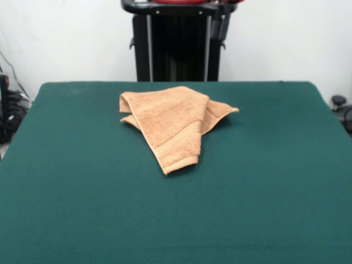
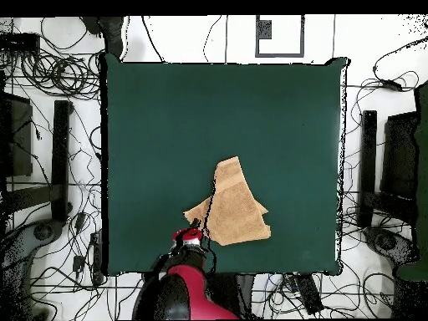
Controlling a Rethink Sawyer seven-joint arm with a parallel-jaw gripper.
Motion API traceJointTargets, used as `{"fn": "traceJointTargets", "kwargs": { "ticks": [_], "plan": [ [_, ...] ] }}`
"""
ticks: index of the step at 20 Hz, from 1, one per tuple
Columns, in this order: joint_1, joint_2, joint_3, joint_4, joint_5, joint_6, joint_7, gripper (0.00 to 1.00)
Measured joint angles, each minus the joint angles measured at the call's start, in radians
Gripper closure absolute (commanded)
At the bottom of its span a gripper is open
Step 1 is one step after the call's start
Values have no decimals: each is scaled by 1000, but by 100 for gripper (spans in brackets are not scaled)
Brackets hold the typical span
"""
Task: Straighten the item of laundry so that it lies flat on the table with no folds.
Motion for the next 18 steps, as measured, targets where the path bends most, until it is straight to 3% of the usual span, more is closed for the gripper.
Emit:
{"fn": "traceJointTargets", "kwargs": {
  "ticks": [8, 12, 18],
  "plan": [
    [-114, 45, 113, 17, -6, -20, 67, 0],
    [-109, 60, 137, 23, -5, -24, 96, 0],
    [-36, 130, 150, 23, 21, -74, 179, 0]
  ]
}}
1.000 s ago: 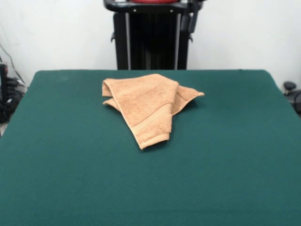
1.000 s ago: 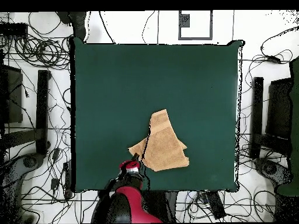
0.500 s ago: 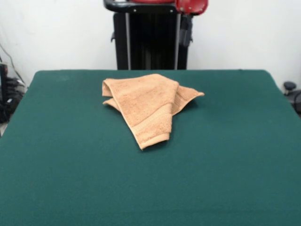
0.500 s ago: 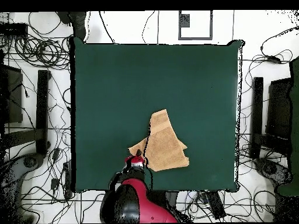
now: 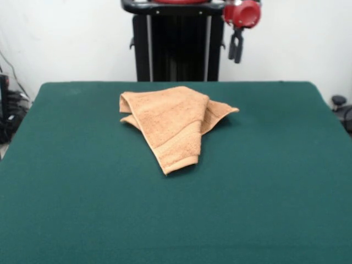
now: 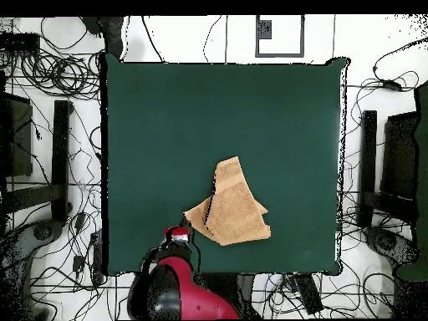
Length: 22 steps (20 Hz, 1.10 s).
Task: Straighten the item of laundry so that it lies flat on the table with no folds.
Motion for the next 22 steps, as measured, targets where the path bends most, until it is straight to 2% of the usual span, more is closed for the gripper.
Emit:
{"fn": "traceJointTargets", "kwargs": {
  "ticks": [8, 12, 18, 22],
  "plan": [
    [61, 72, 30, 0, 19, -45, 98, 0],
    [42, 83, 32, 5, 16, -47, 111, 0],
    [-40, 65, 25, 11, -13, -47, 111, 0],
    [-4, 48, -42, -6, 23, -2, 111, 0]
  ]
}}
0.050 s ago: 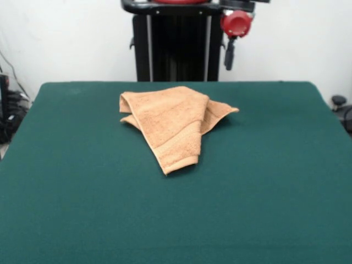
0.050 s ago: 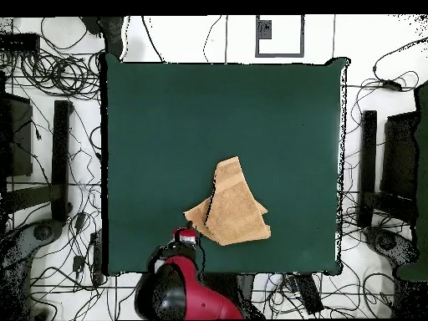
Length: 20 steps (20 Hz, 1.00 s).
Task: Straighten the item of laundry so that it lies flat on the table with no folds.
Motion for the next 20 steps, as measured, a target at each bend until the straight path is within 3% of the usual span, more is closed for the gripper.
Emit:
{"fn": "traceJointTargets", "kwargs": {
  "ticks": [3, 9, 20],
  "plan": [
    [50, -38, -82, -25, 19, 110, 0, 0],
    [52, -61, -127, -60, 18, 208, 0, 0],
    [88, 83, -157, -216, 73, 206, 0, 0]
  ]
}}
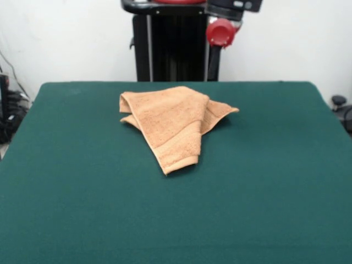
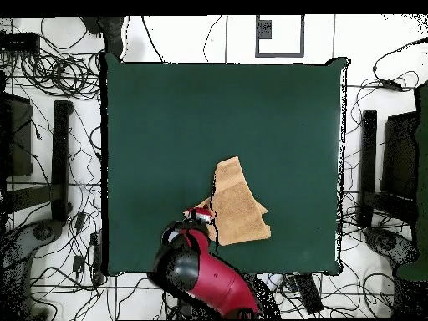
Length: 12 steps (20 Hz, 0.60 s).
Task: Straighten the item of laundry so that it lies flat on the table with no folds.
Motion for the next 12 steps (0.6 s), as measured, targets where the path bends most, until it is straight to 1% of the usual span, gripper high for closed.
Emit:
{"fn": "traceJointTargets", "kwargs": {
  "ticks": [2, 5, 12],
  "plan": [
    [0, 17, -2, -15, 6, 0, 0, 0],
    [5, 66, -13, -58, 27, 0, 0, 0],
    [52, 126, -50, -121, 66, 0, 0, 0]
  ]
}}
